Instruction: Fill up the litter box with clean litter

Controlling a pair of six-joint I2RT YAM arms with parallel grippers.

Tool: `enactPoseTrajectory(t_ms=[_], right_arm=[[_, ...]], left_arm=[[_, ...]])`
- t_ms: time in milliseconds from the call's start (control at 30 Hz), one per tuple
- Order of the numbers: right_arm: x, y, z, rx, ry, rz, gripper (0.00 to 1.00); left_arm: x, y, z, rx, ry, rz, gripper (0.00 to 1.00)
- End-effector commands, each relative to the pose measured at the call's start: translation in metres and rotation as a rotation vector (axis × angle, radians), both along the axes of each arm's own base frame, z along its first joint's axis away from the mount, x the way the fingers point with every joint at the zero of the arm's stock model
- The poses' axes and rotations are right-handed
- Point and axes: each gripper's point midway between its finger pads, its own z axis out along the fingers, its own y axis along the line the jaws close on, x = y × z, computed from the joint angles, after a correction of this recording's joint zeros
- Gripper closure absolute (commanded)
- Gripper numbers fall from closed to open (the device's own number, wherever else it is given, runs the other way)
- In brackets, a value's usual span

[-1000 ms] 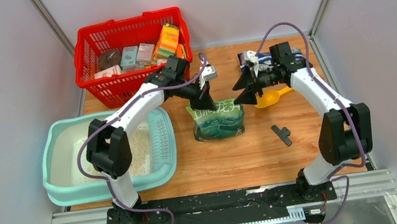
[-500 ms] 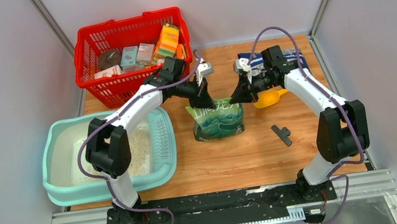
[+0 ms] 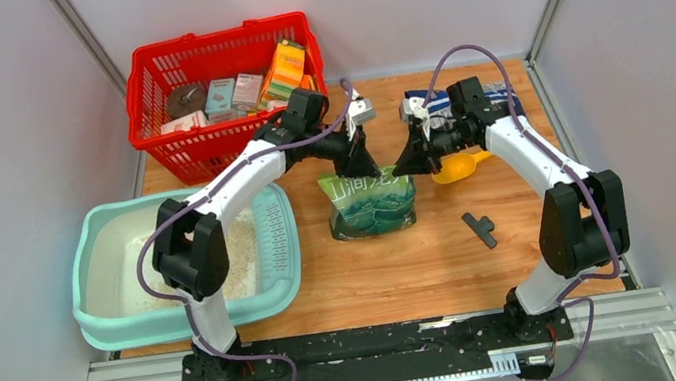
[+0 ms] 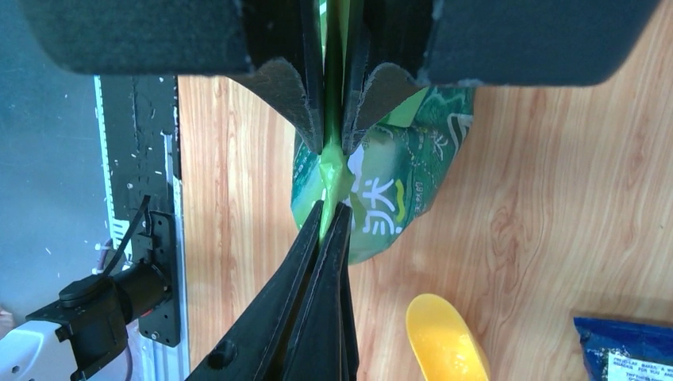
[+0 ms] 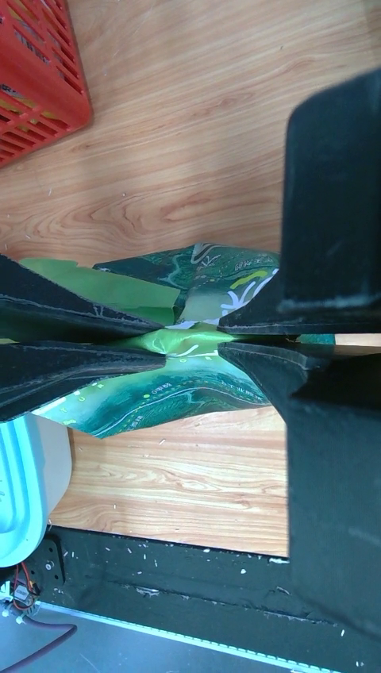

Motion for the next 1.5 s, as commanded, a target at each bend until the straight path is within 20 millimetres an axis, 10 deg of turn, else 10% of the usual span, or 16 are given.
enactPoseTrajectory(t_ms=[0,467,700,833,1000,1100,1333,1467], right_arm=[[0.000,0.002,0.008,0.013,0.009,-0.005,1.00],[0.006,0.006,0.010,0.036,0.066,-0.046,1.00],[0.007,0.005,0.009,0.033,0.072,-0.051,0.99],[0.014,-0.007,0.021,0.043,0.092,-0.094,0.59],[0.042,-0.079,0.068,0.079,0.063,-0.331,0.32],[0.022,-0.110,0.055,-0.087,-0.028,-0.348,0.31],[-0.054,-0.177,-0.061,-0.546,0.236,-0.490,0.40],[-0.073,-0.205,-0.096,-0.610,0.444,-0.633,0.40]], left_arm=[[0.003,-0.022,0.021,-0.068,-0.071,-0.044,0.80],[0.002,-0.036,0.014,-0.083,-0.020,-0.058,0.72],[0.001,-0.034,0.009,-0.071,-0.020,-0.071,1.00],[-0.002,-0.033,0.010,-0.070,-0.010,-0.081,1.00],[0.002,-0.034,0.010,-0.067,-0.002,-0.062,1.00],[0.006,-0.035,0.010,-0.059,0.003,-0.036,1.00],[0.008,-0.035,0.012,-0.057,0.003,-0.023,1.00],[0.007,-0.034,0.010,-0.050,0.016,-0.015,1.00]])
